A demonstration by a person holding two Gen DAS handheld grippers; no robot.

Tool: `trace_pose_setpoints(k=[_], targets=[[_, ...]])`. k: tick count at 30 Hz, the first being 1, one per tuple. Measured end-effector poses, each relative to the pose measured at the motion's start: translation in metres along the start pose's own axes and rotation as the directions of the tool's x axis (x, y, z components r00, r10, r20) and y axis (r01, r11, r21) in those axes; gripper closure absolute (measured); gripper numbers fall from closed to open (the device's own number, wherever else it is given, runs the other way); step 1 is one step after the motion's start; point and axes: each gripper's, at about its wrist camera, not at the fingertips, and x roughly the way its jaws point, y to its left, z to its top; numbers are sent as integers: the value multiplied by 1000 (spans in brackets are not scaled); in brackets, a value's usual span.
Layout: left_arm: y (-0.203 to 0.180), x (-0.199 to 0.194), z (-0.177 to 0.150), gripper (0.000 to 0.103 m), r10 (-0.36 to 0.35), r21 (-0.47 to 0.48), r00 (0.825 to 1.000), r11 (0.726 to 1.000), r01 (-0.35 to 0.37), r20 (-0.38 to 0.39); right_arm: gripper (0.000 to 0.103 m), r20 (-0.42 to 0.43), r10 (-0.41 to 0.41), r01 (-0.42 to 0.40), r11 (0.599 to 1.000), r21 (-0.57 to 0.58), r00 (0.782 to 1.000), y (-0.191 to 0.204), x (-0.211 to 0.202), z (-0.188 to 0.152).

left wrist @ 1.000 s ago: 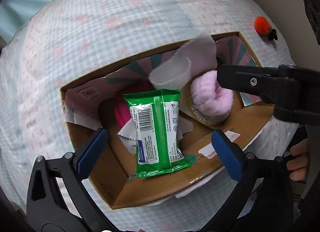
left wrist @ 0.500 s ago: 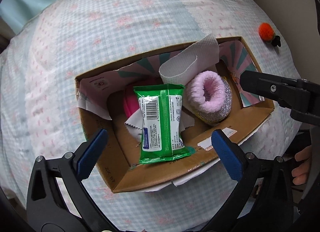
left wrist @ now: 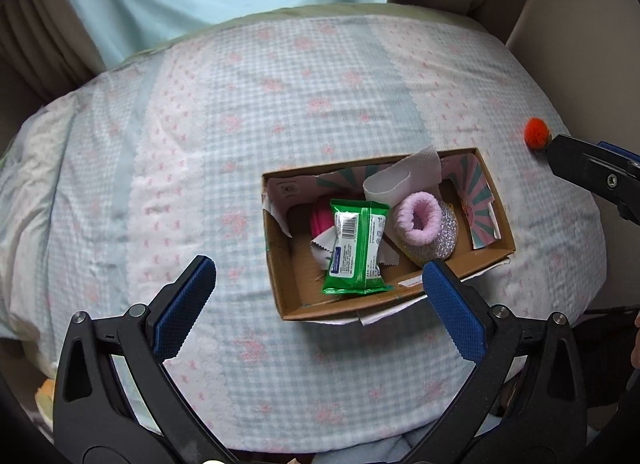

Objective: Organize soft objects
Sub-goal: 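Lift both tools and move back toward the orange pompom and black hair tie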

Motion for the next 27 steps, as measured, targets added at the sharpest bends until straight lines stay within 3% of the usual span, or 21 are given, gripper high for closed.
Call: trace_pose_setpoints(k=[5, 9, 14, 20, 27], targets=[[7, -51, 2, 0, 36, -66, 995, 997, -30, 94, 0, 128, -25, 29, 999, -29, 991, 2, -59, 8], [1, -79, 6, 0, 48, -83, 986, 996, -35, 161, 0, 180, -69, 77, 996, -38, 981, -2, -90, 11], [-21, -95, 13, 0, 12, -63, 973, 998, 3, 230, 0, 244, -118, 124, 992, -8, 963, -21, -119, 3], [-60, -107, 33, 0, -40, -3, 957, 999, 42, 289, 0, 283, -154, 137, 988, 77, 947, -73, -139, -9], [-129, -118, 68, 0, -81, 60, 936, 996, 64, 343, 0, 332, -190, 158, 980, 121, 924, -164, -155, -15]])
